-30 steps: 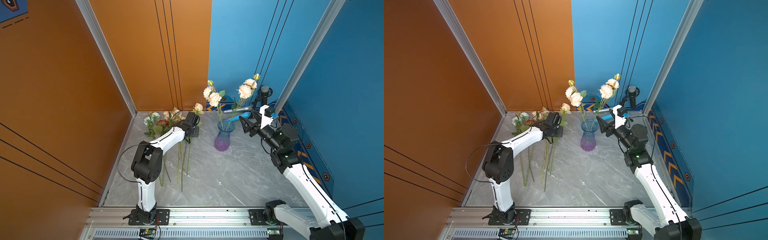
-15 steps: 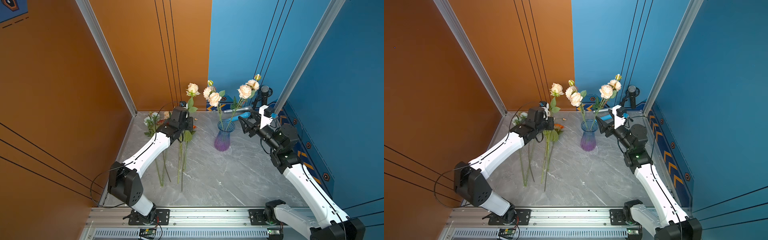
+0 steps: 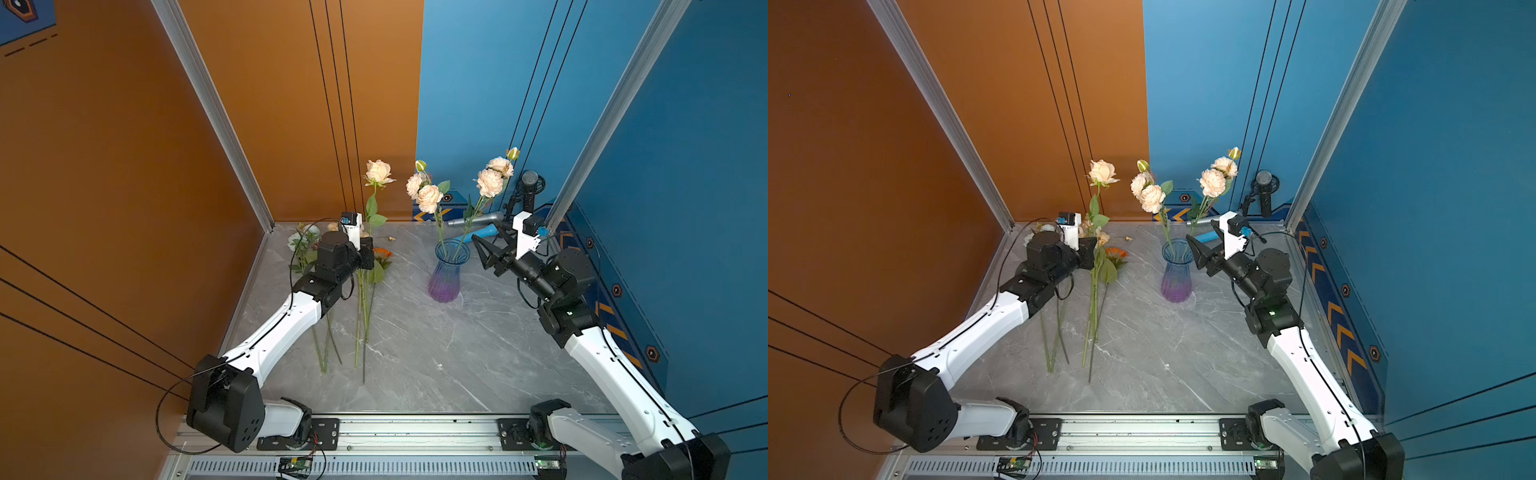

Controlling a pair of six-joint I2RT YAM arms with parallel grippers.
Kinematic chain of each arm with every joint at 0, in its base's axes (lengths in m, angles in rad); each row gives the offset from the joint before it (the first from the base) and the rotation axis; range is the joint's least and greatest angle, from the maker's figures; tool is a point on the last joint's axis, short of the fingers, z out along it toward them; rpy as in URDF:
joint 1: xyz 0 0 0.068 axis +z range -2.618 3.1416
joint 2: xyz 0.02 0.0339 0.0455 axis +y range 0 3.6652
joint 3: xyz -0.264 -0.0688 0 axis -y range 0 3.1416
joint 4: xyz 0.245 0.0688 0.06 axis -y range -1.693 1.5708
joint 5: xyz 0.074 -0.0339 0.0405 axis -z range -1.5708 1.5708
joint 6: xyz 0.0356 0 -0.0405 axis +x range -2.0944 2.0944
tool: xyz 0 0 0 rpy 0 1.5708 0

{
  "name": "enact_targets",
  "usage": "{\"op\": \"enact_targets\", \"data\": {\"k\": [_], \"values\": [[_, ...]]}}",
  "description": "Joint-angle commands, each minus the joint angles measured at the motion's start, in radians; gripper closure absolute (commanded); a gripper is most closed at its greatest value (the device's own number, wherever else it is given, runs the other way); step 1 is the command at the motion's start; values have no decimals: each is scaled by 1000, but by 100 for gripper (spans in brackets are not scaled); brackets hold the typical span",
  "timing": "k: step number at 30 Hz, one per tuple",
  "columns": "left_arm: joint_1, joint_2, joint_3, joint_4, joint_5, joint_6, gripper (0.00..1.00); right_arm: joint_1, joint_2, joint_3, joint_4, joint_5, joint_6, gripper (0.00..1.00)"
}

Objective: Place the pink flowers into the vase
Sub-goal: Place the flower at the center of the board.

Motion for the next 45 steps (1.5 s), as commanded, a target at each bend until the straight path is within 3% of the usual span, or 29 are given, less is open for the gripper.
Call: {"op": "enact_targets", "data": {"k": [1,7,11,23,30,45], "values": [[21,-17,-18,116,176,-41,97,8,3,16,-11,-11,15,23],[84,18,-18,198,419,-176,97,13,2,16,-14,-11,14,23],[120,29,-18,226,464,-243,97,14,-3,13,-17,-9,11,23],[174,74,-17,214,454,-379,98,17,-8,8,-27,-5,4,23],[177,145,45,91,433,-383,98,17,-17,7,-52,5,-14,23],[171,373,280,-327,412,-212,98,17,-14,-3,-53,13,-21,23]]}}
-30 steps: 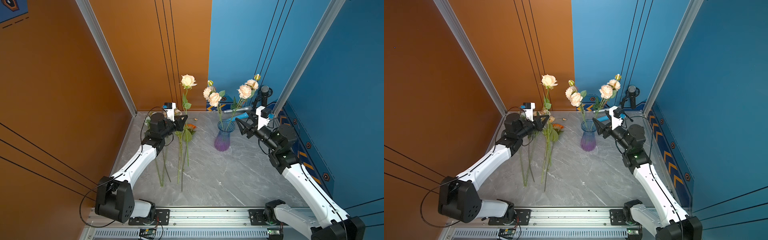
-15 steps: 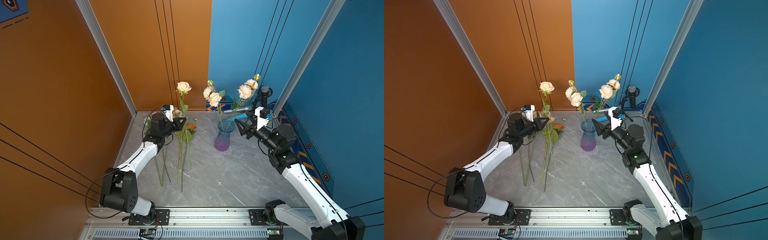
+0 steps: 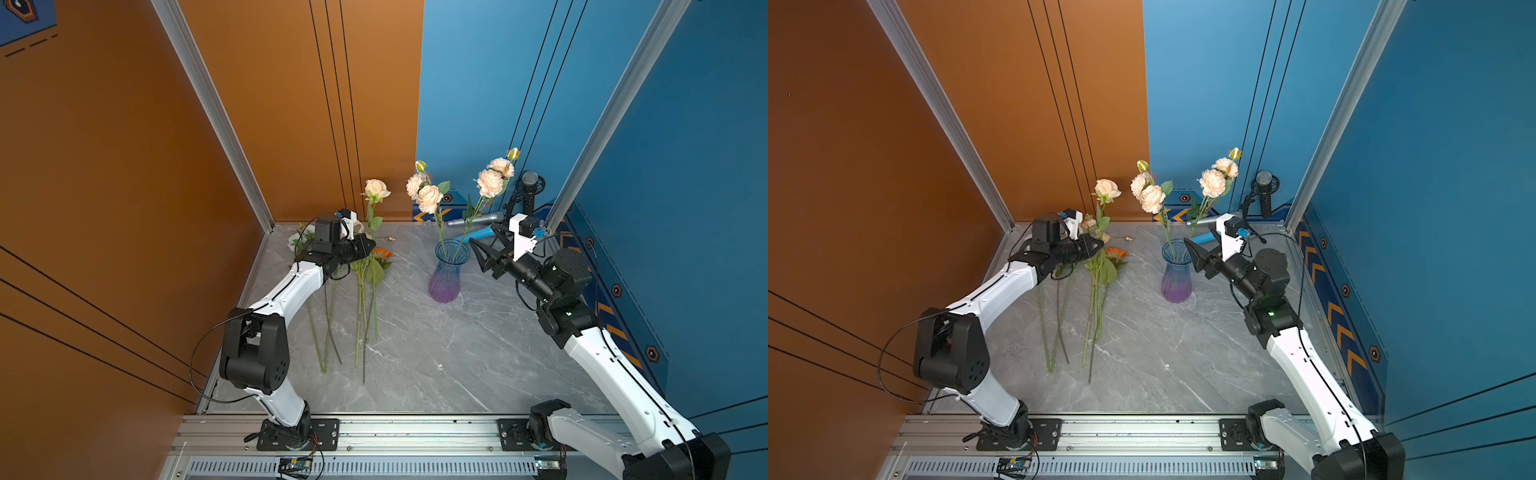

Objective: Place the pink flowers into the vase
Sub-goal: Place the flower at the center of the board.

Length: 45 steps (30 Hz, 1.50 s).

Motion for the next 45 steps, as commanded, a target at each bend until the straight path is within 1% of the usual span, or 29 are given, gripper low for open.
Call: {"op": "enact_targets", "data": {"k": [1,8,12,19,23,27,33,40,45], "values": [[-6,61,49,-145,-20,74,98,5,-14,-1,-22,15,-17,23],[-42,159,114,-206,-57,132,98,4,-16,5,-47,21,-32,23],[-82,185,119,-217,-107,149,98,3,-14,8,-54,24,-37,23],[-140,229,120,-215,-158,129,98,3,-10,7,-59,22,-39,23],[-162,260,128,-215,-213,111,98,3,-11,4,-61,22,-39,23],[-190,275,140,-214,-274,119,99,3,-16,2,-67,26,-43,23],[-219,318,158,-217,-336,129,98,2,-20,-4,-72,26,-45,23],[-237,327,156,-230,-411,124,94,1,-22,-3,-74,26,-46,23],[-239,336,165,-247,-419,131,92,0,-21,-8,-72,20,-46,24]]}}
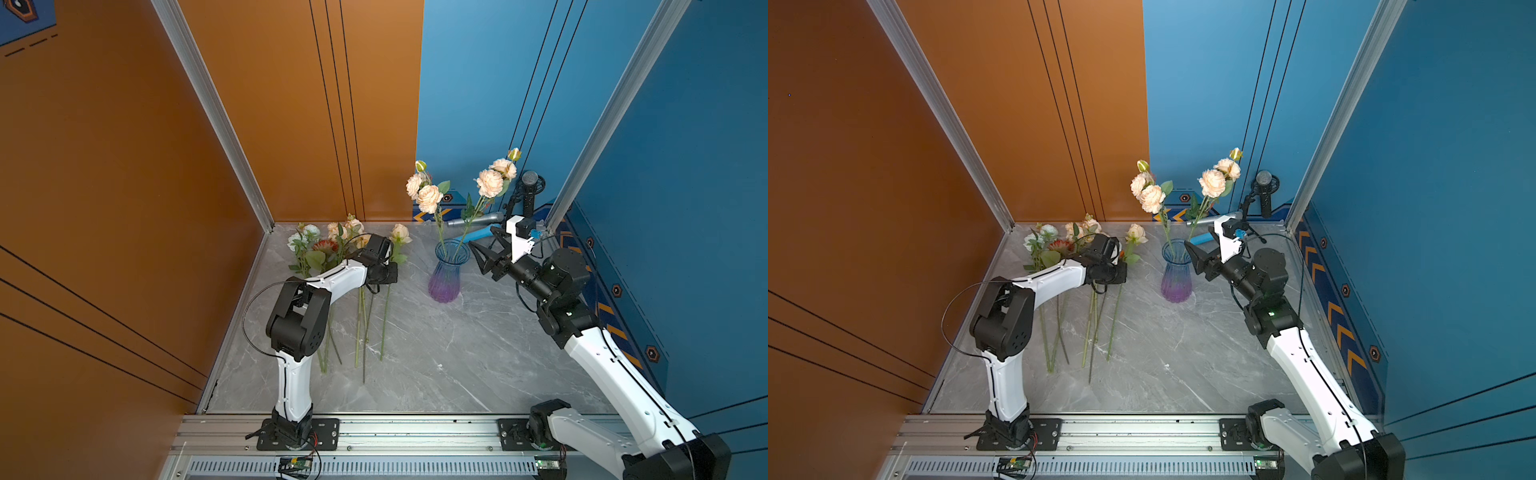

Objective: Place the pink flowers into the vase
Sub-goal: Place the flower at the center of the board.

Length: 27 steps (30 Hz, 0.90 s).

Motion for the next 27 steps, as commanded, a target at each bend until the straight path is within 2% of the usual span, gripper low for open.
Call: {"op": "enact_targets", "data": {"k": [1,11,16,20,27], "values": [[-7,28,34,-46,-41,11,91,0,-19,-10,-17,12,-12,23],[-23,77,82,-103,-59,25,84,-6,-26,-21,-13,16,-10,23],[-29,58,89,-103,-65,25,74,-8,-31,-21,-17,17,-9,23],[-33,-16,78,-104,-105,30,60,-8,-34,-20,-20,17,-7,23],[-8,-179,31,-102,-243,80,51,-7,-35,-22,-13,14,-2,23]]}}
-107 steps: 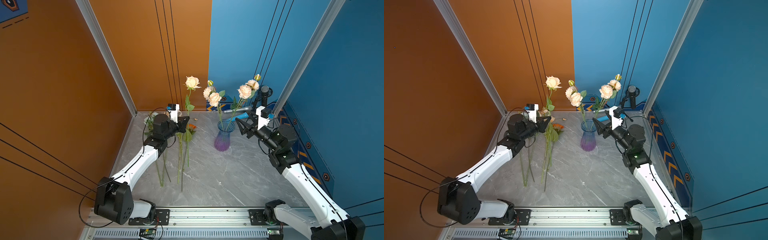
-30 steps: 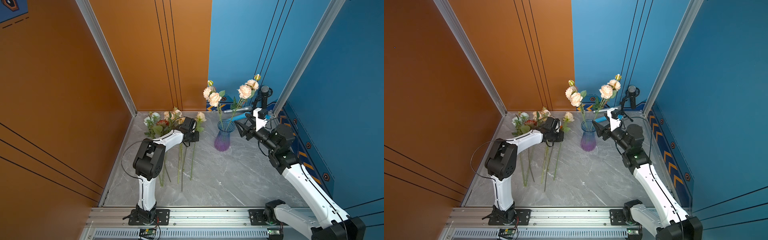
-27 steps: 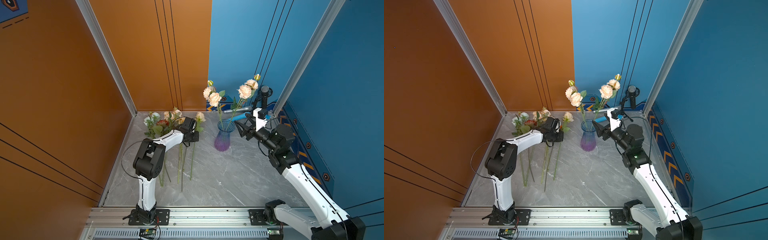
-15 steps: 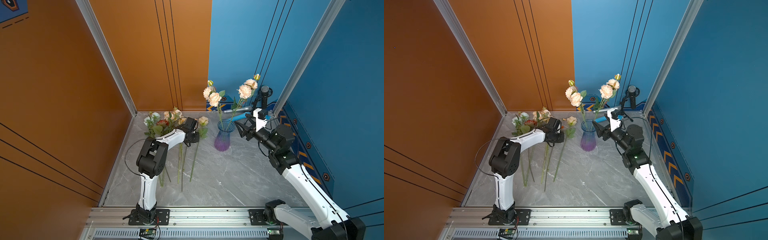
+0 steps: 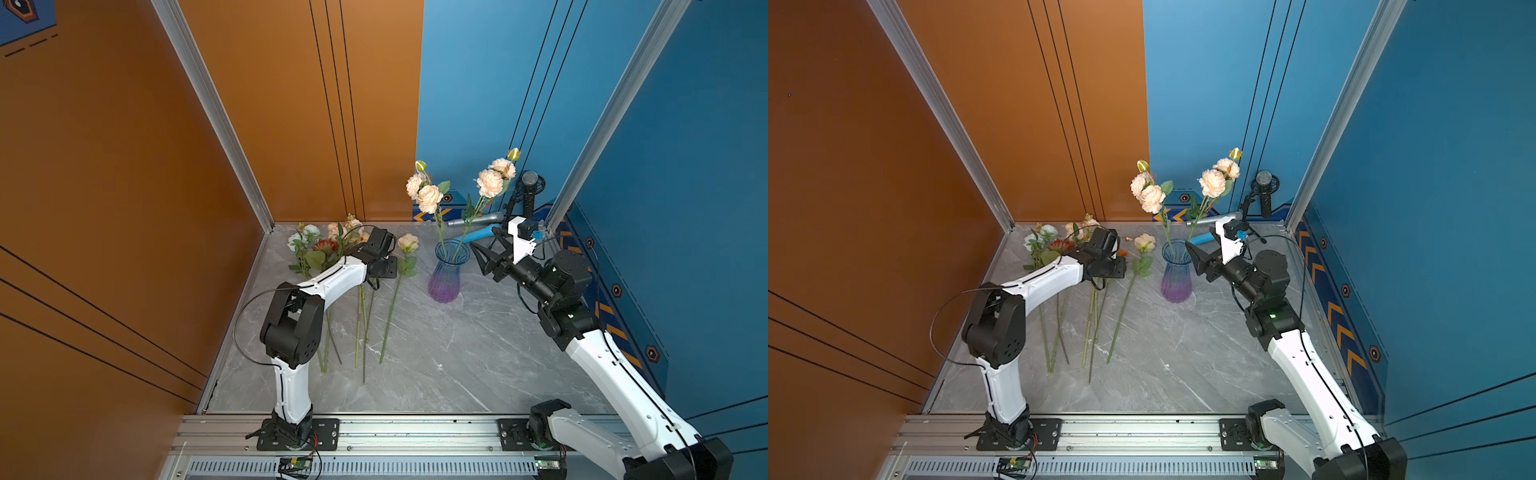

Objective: Place the pink flowers into the vase
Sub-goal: Place the flower at the center of the board, then adjust the flower at the center of the board.

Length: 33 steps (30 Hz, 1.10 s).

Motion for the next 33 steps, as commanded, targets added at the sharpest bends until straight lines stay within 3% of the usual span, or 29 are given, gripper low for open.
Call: {"op": "enact_targets", "data": {"k": [1,10,24,29,33], "values": [[23,-89,-22,-12,-91,44,51,-4,-16,-15,-9,11,-1,23],[100,-108,-121,-11,-83,43,58,-5,-18,-22,-3,11,4,23],[116,-13,-157,-10,-32,5,63,-4,-9,-21,-2,11,6,23],[100,30,-148,-11,-39,13,68,-5,-8,-22,0,11,5,23],[81,61,-137,-11,-51,18,78,-5,-9,-21,-3,11,5,23]]}}
